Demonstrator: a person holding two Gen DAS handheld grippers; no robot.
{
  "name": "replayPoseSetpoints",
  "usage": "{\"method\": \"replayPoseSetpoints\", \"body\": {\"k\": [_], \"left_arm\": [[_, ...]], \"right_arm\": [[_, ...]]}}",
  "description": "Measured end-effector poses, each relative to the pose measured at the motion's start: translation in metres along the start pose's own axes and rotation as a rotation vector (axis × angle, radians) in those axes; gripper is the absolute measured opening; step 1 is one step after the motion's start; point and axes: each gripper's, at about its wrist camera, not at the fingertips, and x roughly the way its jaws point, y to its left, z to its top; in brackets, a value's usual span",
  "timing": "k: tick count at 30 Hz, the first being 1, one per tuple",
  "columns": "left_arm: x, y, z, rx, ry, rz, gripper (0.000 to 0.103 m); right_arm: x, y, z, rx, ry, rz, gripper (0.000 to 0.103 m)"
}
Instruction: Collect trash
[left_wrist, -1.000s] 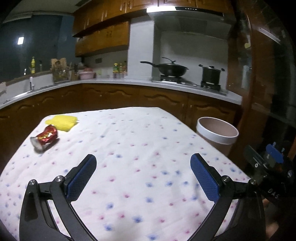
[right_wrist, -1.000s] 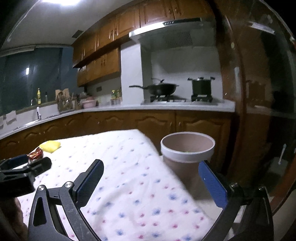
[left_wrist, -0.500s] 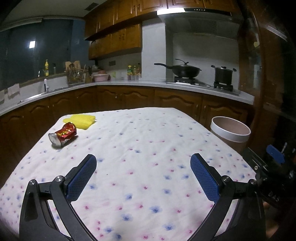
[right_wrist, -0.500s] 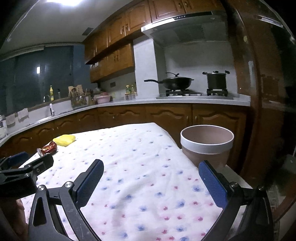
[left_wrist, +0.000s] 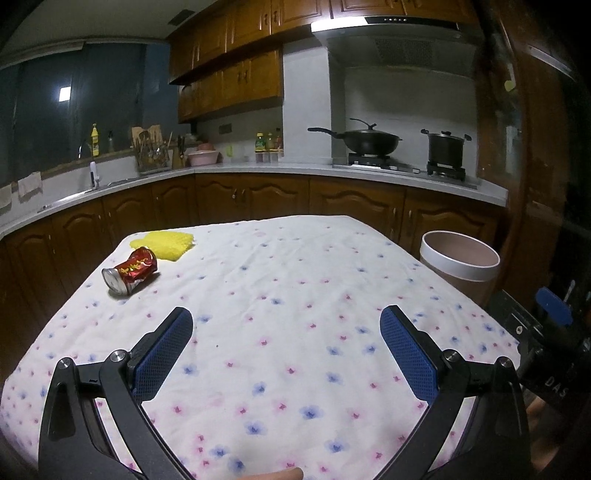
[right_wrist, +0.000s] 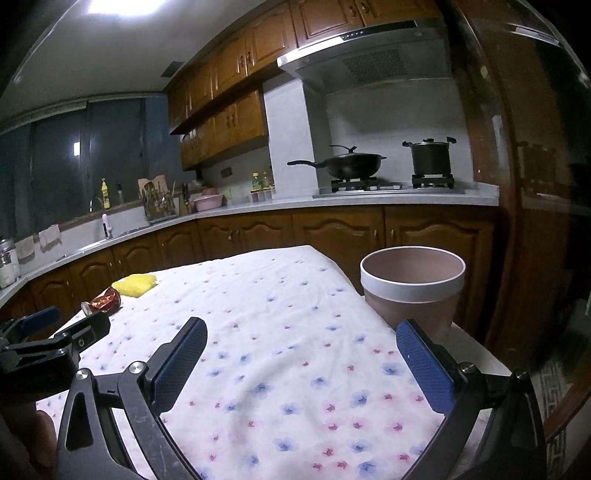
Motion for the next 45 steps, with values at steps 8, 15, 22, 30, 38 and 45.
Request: {"method": "replayPoseSetpoints", "body": {"k": [8, 15, 22, 30, 38, 45], "left_arm": [[0.0, 0.0033, -0.0008, -0.007, 0.009, -0.004, 0.103], [0.001, 0.0067, -0.0001, -0.008, 0.011, 0.0, 0.103], [0.001, 0.0073, 0.0015, -0.002, 0.008, 0.002, 0.103], [0.0008, 0.0054, 0.0022, 0.002, 0.012, 0.004, 0.103], [-0.0006, 0.0045, 0.0029, 0.009, 0.008, -0.001, 0.103], [-0.0016, 0.0034, 0.003, 0.016, 0.004, 0.01, 0.103]], "right_arm": [[-0.0004, 0.0005, 0.0005, -0.005, 0.007, 0.0, 0.103], [-0.0004, 0.0016, 0.0022, -0.006, 0.012, 0.0, 0.103], [-0.0012, 0.002, 0.002, -0.009, 0.012, 0.0, 0.103], [0.0002, 0.0028, 0.0014, -0.011, 0.013, -0.002, 0.103], [-0.0001, 0.003, 0.0001, -0.008, 0.017, 0.001, 0.103], [-0.0004, 0.0033, 0.0, -0.009, 0.02, 0.004, 0.103]]}}
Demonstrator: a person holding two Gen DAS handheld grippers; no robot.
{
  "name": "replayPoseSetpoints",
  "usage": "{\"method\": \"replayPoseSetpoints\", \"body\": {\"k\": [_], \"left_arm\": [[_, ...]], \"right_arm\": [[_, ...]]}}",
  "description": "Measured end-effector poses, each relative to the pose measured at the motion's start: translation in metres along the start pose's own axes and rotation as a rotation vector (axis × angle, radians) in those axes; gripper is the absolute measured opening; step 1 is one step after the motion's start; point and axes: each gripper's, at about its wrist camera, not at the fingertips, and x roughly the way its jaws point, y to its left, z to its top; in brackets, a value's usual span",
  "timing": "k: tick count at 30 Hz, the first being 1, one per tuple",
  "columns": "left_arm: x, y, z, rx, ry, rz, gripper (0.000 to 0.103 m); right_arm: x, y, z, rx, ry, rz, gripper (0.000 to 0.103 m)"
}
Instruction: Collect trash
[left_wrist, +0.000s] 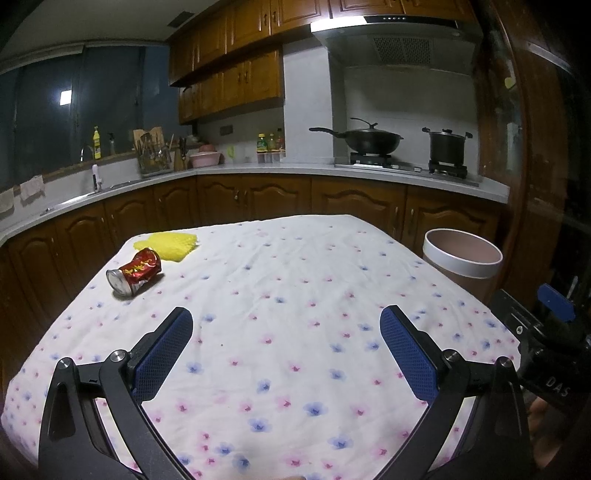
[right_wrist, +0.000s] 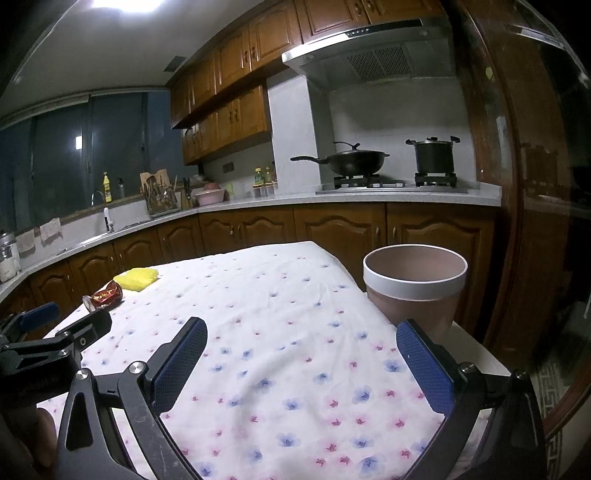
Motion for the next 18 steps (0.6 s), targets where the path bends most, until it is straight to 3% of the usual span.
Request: {"method": "replayPoseSetpoints", "body": {"k": [18], "left_arm": [[0.0008, -0.0012, 0.0012, 0.001, -0.006, 0.005, 0.103]], "right_arm": [[0.0016, 0.0025, 0.0019, -0.006, -0.004, 0.008, 0.103]]}}
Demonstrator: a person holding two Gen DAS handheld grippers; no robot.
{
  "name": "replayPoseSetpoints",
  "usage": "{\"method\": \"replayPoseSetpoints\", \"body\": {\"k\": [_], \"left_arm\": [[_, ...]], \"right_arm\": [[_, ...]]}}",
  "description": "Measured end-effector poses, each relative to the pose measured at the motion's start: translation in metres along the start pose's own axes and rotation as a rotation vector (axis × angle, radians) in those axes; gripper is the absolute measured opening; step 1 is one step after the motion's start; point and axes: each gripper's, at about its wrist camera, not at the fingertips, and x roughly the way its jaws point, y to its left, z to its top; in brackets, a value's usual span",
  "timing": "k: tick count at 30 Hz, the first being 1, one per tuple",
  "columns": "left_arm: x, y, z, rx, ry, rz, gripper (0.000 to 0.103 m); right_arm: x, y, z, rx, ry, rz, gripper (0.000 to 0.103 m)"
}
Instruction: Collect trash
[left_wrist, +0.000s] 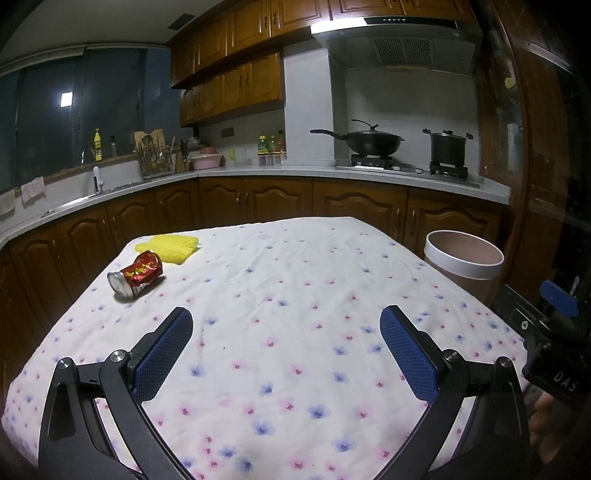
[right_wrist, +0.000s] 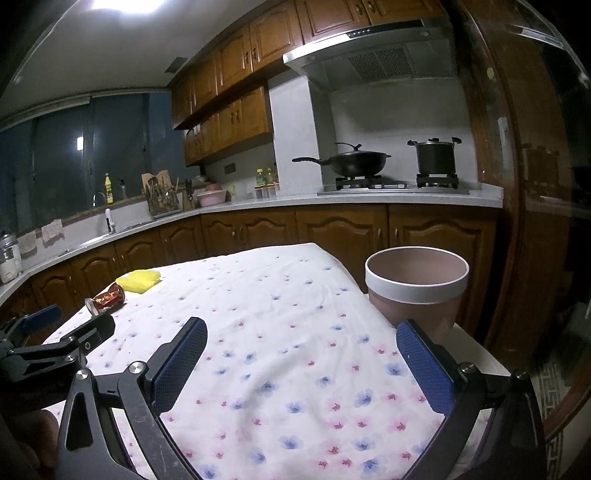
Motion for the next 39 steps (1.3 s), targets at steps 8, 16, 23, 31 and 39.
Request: {"method": "replayPoseSetpoints", "body": {"k": [8, 16, 23, 31, 39], "left_arm": [[0.003, 0.0, 0.001, -0.001, 0.004, -0.01, 0.103], [0.008, 0.0, 0.002, 0.003, 0.01, -0.015, 0.103], [0.01, 0.001, 0.002, 0.005, 0.011, -0.015, 0.103], [0.012, 0.002, 0.002, 0.005, 0.011, -0.015, 0.103], [0.011, 0.002, 0.002, 0.005, 0.011, -0.014, 0.103]], "right_arm": [[0.001, 0.0, 0.001, -0.001, 0.001, 0.0, 0.103], [0.004, 0.0, 0.003, 0.0, 0.007, 0.0, 0.103], [0.005, -0.002, 0.004, 0.0, 0.008, -0.001, 0.103], [0.006, -0.003, 0.005, -0.001, 0.012, 0.0, 0.103], [0.006, -0.004, 0.006, -0.002, 0.013, -0.001, 0.103]]}}
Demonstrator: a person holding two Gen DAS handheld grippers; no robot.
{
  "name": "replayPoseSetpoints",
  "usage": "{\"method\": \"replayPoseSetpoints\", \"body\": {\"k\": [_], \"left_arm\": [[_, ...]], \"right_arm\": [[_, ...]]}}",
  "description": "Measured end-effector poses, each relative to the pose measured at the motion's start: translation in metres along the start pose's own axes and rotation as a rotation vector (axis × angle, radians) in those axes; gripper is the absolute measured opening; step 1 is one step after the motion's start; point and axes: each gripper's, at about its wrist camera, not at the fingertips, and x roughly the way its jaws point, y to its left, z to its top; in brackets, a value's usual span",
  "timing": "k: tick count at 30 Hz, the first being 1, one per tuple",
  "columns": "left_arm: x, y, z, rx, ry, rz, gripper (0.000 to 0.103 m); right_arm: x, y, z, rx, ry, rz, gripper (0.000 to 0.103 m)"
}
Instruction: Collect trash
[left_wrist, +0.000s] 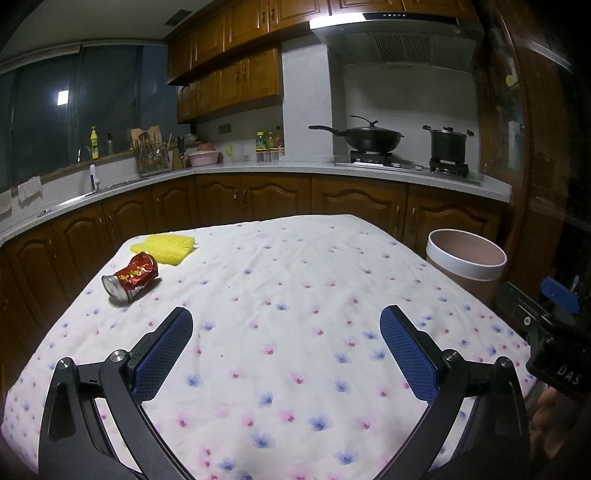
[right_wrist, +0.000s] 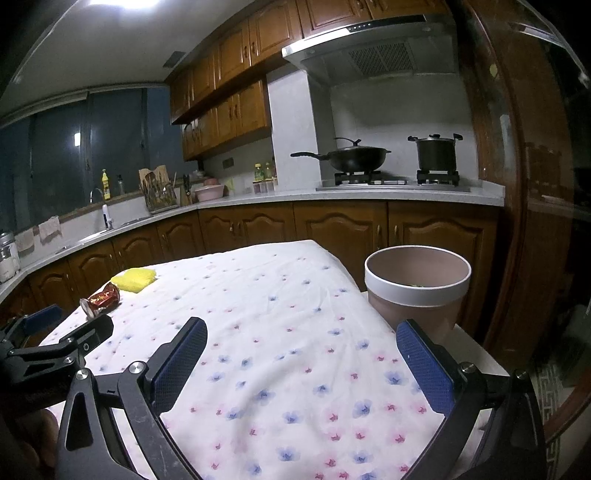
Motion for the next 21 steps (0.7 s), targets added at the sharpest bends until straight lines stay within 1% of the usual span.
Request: {"method": "replayPoseSetpoints", "body": {"k": [17, 21], "left_arm": [[0.0029, -0.0004, 0.0009, 0.0, 0.005, -0.001, 0.103], [0.0057, 0.0008, 0.0025, 0.0, 0.011, -0.003, 0.103]], "right_arm": [[0.0036, -0.0073, -0.001, 0.001, 0.015, -0.008, 0.103], [0.0064, -0.0086, 0.0035, 0.003, 0.02, -0.01, 0.103]]}}
